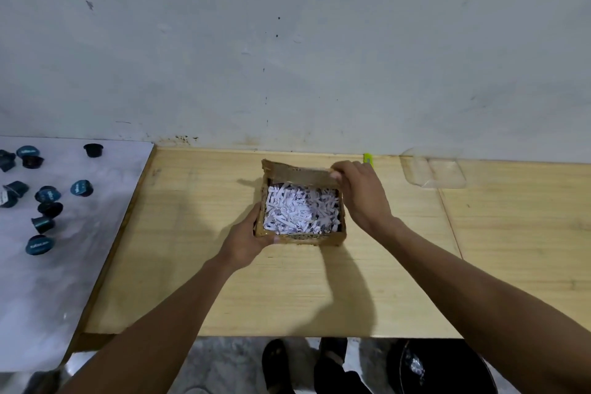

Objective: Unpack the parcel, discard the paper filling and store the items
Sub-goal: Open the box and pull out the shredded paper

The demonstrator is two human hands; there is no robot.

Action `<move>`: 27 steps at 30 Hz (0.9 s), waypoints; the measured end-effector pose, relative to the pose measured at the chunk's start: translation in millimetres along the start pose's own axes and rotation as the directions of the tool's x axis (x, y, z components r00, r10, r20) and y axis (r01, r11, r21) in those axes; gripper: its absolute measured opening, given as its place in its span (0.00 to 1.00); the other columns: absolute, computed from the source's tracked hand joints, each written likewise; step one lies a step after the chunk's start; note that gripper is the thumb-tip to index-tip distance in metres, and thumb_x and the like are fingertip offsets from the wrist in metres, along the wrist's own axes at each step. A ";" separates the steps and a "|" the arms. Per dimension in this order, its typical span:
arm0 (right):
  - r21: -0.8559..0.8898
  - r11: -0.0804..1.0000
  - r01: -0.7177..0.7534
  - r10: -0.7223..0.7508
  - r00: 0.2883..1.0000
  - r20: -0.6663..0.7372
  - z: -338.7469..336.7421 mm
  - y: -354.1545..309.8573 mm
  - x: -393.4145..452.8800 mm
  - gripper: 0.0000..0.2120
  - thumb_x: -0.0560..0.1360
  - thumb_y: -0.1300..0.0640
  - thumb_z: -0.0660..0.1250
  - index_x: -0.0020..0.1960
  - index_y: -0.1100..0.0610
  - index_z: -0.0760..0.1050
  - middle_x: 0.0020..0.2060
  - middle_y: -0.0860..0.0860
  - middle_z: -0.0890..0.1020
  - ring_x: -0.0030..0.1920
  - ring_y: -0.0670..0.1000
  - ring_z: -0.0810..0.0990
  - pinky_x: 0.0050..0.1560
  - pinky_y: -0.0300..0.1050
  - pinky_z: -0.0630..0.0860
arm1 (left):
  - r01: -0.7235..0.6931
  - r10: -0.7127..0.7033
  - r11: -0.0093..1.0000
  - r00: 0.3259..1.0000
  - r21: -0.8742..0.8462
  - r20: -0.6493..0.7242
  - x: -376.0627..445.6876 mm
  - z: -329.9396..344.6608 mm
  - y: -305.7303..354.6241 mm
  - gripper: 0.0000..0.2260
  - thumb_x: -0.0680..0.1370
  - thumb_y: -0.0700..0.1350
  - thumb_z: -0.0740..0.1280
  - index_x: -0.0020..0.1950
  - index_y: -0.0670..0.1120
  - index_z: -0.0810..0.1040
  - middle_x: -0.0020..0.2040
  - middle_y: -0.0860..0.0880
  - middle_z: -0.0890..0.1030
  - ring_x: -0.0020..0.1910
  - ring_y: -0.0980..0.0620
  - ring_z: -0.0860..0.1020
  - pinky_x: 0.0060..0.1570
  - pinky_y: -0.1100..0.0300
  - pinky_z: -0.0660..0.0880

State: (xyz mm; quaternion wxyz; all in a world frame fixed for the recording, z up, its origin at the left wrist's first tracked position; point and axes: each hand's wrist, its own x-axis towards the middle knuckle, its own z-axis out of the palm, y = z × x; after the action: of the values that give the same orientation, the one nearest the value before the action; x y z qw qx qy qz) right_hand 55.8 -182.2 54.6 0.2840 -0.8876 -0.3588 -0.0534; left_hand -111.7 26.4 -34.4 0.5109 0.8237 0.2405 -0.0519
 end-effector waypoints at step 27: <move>0.151 0.932 -0.329 0.305 0.938 0.165 42.2 33.7 100.6 0.34 0.76 0.62 0.68 0.77 0.53 0.56 0.78 0.59 0.47 0.77 0.61 0.53 0.76 0.49 0.55 | 0.038 -0.038 0.999 0.999 0.010 0.029 11.1 -0.4 -1.9 0.45 0.70 0.48 0.77 0.79 0.55 0.54 0.72 0.60 0.65 0.68 0.60 0.70 0.68 0.62 0.66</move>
State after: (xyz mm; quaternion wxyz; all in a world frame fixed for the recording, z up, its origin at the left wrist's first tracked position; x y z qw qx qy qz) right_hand 147.8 -117.8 33.7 0.3405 -0.9068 -0.2328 0.0869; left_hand -102.9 31.3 -39.5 0.5093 0.8205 0.2484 -0.0748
